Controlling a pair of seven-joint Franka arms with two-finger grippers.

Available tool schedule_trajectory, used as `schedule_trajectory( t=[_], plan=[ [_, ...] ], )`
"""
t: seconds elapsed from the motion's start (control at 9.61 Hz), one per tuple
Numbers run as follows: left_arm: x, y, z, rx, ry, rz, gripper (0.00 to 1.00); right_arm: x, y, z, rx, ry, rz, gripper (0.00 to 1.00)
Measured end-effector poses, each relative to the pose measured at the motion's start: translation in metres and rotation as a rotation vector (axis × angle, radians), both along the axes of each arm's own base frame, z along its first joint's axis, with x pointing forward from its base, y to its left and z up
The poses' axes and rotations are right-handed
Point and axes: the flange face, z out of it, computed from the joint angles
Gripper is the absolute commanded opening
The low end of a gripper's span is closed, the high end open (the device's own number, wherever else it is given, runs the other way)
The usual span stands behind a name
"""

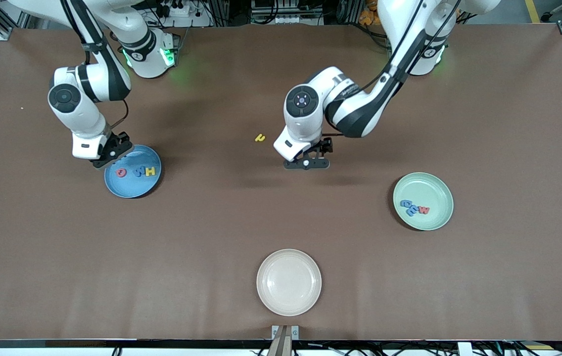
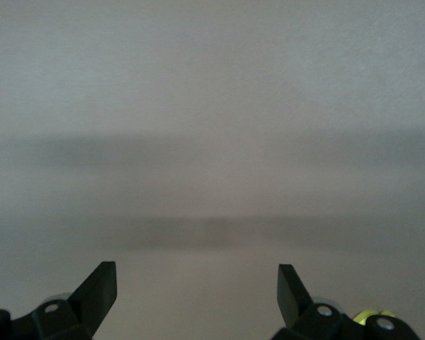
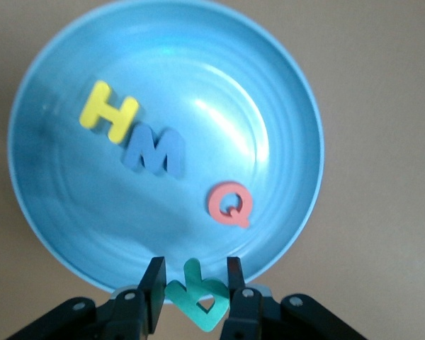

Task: Sort uppercase to blue plate, lowercase to green plate
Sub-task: 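Carry the teal b over the blue plate while the left gripper reaches the h, then release the b on the blue plate while the left gripper lowers to the h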

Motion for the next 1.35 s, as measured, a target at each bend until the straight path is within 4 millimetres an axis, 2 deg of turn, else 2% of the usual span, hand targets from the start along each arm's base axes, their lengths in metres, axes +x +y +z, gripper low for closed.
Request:
schedule_trajectory(
  t=[0.1, 0.31, 0.42, 0.52, 0.62, 0.73, 1.04, 1.35],
  plan=[
    [-0.010, -0.017, -0.013, 0.005, 0.003, 0.052, 1.00, -0.001, 0.000, -0.004, 0.006, 0.010, -0.013, 0.40],
    [-0.046, -0.057, -0.041, 0.027, -0.002, 0.083, 1.00, -0.002, 0.007, -0.008, 0.027, 0.017, -0.043, 0.40],
    [-0.054, -0.065, -0.046, 0.040, -0.030, 0.048, 1.00, -0.002, 0.014, -0.009, 0.050, 0.018, -0.070, 0.40],
    [-0.059, -0.071, -0.045, 0.046, -0.065, 0.006, 1.00, -0.002, 0.026, -0.011, 0.070, 0.020, -0.082, 0.54],
    [-0.066, -0.078, -0.044, 0.045, -0.087, -0.062, 1.00, -0.003, 0.034, -0.012, 0.081, 0.024, -0.086, 0.75],
    [-0.079, -0.087, -0.043, 0.041, -0.086, -0.151, 1.00, -0.003, 0.037, -0.013, 0.085, 0.026, -0.088, 0.80],
    [-0.110, -0.111, -0.046, -0.006, -0.082, -0.272, 1.00, 0.001, 0.037, -0.010, 0.088, 0.016, -0.092, 0.84],
    [-0.113, -0.116, -0.070, -0.046, -0.079, -0.276, 1.00, 0.010, 0.037, -0.003, 0.091, -0.008, -0.092, 0.83]
  ],
)
